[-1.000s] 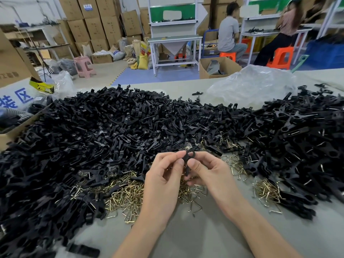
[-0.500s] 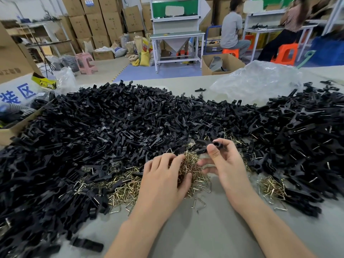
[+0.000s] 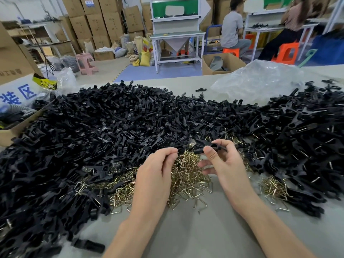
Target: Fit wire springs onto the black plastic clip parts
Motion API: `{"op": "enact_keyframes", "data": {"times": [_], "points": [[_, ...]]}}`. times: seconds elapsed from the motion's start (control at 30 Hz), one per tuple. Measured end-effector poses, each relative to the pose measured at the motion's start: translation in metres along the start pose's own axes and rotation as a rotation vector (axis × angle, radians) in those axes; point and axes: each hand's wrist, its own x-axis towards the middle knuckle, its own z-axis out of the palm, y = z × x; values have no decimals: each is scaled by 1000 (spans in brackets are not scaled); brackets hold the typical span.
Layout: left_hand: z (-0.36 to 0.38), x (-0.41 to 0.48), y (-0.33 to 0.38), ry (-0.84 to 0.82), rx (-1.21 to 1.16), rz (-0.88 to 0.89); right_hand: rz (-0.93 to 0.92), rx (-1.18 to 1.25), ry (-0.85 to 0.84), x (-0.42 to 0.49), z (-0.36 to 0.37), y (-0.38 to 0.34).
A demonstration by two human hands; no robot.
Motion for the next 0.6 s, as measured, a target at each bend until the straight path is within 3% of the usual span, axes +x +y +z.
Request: {"op": "enact_keyframes", "data": {"times": [0.43,0.6], "points": [[-6,0,8,73,-39,39,-14,-10,-9,1,-3,4],[-7,4,4,62,103,139,-18,-13,-1,0,-1,2]]}}
